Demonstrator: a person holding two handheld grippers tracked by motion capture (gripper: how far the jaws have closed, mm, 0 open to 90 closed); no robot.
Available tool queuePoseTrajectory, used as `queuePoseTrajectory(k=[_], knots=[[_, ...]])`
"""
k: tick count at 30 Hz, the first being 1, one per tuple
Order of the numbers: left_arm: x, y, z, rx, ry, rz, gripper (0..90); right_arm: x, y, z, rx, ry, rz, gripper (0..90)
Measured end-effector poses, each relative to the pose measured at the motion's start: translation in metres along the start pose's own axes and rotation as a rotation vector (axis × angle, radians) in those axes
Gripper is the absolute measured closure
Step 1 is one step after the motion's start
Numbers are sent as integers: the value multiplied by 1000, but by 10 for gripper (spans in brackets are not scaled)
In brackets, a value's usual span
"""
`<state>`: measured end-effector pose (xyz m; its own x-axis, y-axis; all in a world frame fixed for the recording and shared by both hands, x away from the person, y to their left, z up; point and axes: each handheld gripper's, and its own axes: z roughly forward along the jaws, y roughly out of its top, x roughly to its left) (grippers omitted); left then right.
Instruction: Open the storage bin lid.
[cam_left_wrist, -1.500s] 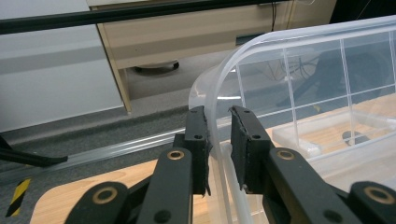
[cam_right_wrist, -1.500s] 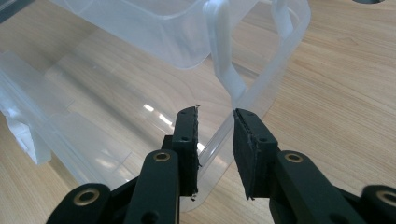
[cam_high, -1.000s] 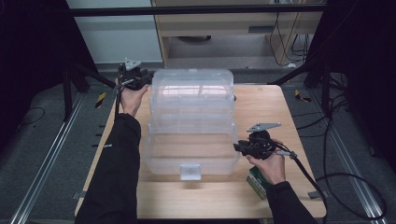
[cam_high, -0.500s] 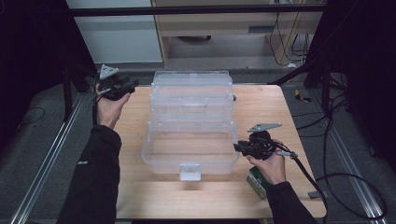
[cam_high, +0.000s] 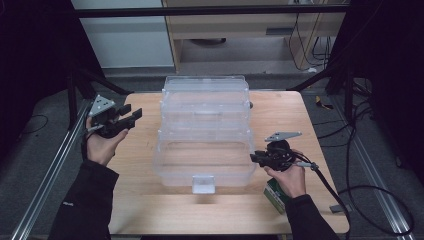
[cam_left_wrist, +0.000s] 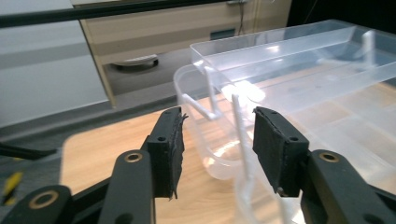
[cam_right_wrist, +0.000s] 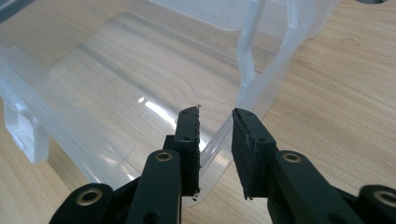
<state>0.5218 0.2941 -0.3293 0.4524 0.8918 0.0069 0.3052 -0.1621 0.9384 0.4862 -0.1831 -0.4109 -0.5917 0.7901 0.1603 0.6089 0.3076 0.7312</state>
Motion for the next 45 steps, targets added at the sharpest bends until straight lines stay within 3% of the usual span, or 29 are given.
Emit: queuePoseTrajectory(k=[7,12,20,27,35,45], knots=[[-17,-20,-11,50,-29,17,497,0,0,0,-1,-2,0,724],[-27,-47,-16,121,-63,39,508,0,0,0,-2,-3,-1,723],[-37,-81,-9,221,-117,38,554,0,0,0,-2,-4,0,724],[-46,-92,1,283,-132,59,602,0,-1,0,-6,-2,-6,724],[-50,-94,3,298,-155,43,674,0,-1,0,-11,-1,-9,724],[-52,-94,4,295,-143,69,679,0,0,0,-4,-2,-8,723]])
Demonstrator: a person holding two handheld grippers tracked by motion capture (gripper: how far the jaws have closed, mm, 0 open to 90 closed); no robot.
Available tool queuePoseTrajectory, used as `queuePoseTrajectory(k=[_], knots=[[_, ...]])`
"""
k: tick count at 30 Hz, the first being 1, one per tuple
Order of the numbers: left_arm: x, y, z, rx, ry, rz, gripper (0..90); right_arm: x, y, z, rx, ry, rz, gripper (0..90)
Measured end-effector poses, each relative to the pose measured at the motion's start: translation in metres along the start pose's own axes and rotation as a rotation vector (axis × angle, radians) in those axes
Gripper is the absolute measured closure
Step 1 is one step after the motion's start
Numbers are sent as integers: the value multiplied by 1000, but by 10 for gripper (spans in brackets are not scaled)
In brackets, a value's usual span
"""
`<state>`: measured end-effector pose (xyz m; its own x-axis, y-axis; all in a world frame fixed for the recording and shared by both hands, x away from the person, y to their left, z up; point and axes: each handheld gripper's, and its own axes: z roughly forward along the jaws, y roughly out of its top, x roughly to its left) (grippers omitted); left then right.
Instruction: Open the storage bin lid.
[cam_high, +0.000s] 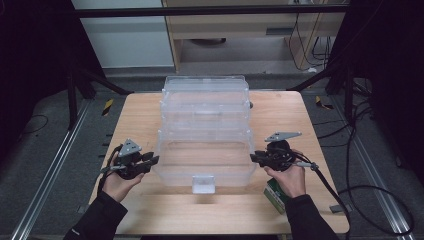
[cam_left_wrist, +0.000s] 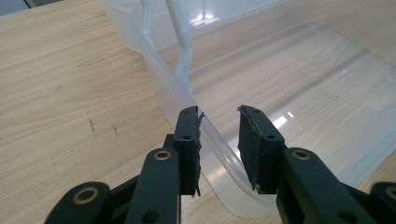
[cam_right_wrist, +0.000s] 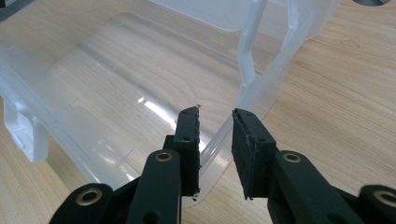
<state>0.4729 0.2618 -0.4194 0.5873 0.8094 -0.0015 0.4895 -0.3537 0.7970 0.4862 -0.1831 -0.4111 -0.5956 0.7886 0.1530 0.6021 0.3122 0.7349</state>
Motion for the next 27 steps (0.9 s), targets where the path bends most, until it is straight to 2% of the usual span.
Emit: queuePoseTrajectory(k=[4,8,12,15,19,22,25,27], knots=[[1,0,-2,-7,14,3,616,1,1,0,4,-9,4,725],[6,2,-14,-58,22,-10,534,0,2,-6,-37,2,0,695],[16,1,-26,-108,53,-38,464,-2,4,-15,-55,-17,-3,654],[26,-3,-29,-133,77,-35,429,-3,5,-21,-48,-34,-11,604],[40,-9,-30,-136,124,-68,409,-5,7,-31,-45,-58,-33,532],[46,-14,-29,-127,153,-75,382,-5,7,-39,-17,-46,-45,496],[51,-18,-28,-116,168,-87,369,-5,5,-48,6,-54,-68,499],[53,-20,-27,-105,172,-89,366,-5,2,-53,46,-55,-67,520]])
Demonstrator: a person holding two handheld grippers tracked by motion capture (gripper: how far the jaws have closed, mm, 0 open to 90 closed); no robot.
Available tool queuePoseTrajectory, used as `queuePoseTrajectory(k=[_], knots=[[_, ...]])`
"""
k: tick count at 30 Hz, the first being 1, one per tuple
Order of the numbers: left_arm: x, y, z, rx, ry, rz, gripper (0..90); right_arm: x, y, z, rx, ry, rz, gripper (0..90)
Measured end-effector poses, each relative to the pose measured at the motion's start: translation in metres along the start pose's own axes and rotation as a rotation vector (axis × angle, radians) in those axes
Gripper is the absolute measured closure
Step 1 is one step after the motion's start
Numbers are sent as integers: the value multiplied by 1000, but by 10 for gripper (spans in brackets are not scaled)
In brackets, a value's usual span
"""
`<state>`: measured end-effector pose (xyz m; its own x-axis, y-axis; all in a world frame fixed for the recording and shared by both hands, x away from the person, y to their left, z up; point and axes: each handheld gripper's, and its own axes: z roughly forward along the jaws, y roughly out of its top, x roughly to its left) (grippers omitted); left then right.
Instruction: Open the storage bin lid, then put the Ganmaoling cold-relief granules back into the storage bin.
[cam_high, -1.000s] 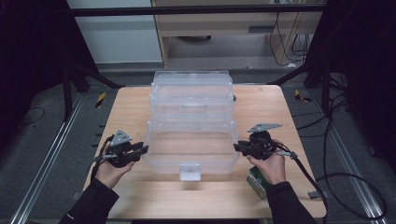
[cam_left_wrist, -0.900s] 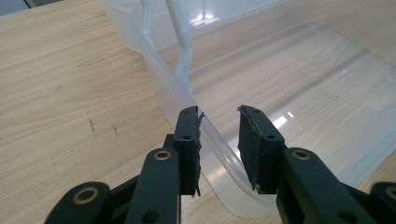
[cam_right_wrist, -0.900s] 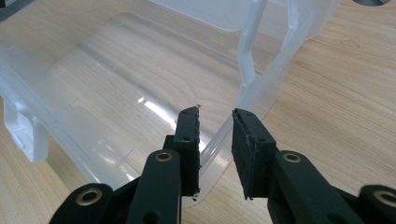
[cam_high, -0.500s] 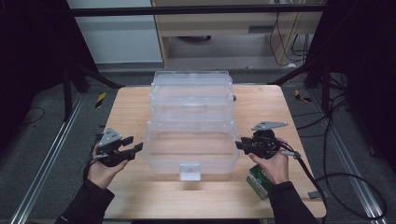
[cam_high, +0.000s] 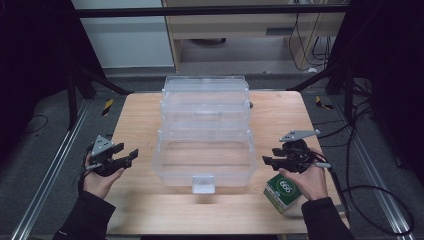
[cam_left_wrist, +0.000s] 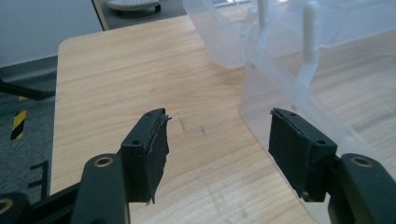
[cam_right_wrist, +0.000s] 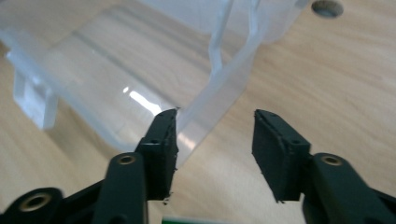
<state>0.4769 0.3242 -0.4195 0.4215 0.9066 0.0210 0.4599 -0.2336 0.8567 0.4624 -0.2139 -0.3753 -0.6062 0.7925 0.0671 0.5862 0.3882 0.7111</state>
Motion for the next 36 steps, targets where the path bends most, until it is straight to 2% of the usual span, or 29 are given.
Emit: queuePoseTrajectory(k=[6,9,15,19,26,30,36], knots=[[1,-1,1,14,-3,-3,366,-2,-6,-10,44,-4,20,457],[1,-1,1,19,-5,-2,365,-2,-6,-15,74,-31,18,398],[2,-3,4,33,-7,-6,359,-1,-5,-28,96,-65,31,290],[4,-6,6,46,1,-9,354,0,-6,-35,155,-79,29,220],[9,-13,10,63,24,-18,352,3,-11,-37,224,-86,23,204],[11,-14,9,66,42,-17,348,7,-10,-39,232,-88,11,207],[15,-16,7,63,51,-26,345,12,-8,-40,272,-75,-5,201]])
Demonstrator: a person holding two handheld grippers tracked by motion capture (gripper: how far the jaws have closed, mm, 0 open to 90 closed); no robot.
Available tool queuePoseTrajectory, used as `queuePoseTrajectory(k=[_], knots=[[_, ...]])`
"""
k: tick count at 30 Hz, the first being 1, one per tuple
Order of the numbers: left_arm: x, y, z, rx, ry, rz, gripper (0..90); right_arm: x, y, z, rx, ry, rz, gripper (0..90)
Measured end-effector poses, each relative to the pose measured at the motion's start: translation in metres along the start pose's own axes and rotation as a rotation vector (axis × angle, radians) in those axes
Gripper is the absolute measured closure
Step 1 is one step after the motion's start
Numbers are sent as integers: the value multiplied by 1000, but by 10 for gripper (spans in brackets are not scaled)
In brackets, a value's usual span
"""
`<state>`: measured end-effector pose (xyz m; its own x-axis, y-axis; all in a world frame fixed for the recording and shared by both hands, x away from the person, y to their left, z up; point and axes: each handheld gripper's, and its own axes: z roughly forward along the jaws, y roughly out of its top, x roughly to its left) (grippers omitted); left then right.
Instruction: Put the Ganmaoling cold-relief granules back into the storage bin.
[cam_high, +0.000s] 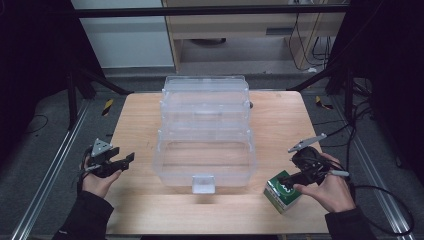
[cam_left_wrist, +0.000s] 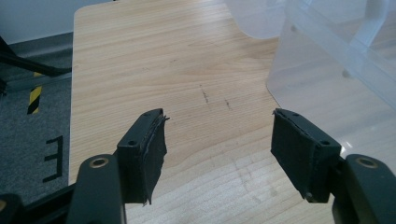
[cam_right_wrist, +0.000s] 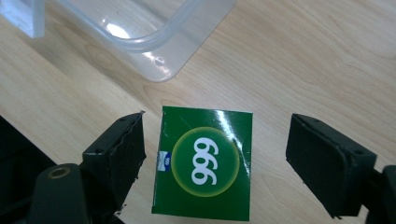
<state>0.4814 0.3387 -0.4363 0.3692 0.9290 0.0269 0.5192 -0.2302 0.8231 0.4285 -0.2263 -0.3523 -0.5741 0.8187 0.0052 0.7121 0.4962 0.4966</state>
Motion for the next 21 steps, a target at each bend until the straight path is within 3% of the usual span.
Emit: queuePoseTrajectory(k=[13,21], knots=[[1,-3,2,18,1,-3,345,0,-1,18,119,54,-1,242],[0,-3,3,23,-3,-2,344,-1,-4,25,141,32,-11,181]])
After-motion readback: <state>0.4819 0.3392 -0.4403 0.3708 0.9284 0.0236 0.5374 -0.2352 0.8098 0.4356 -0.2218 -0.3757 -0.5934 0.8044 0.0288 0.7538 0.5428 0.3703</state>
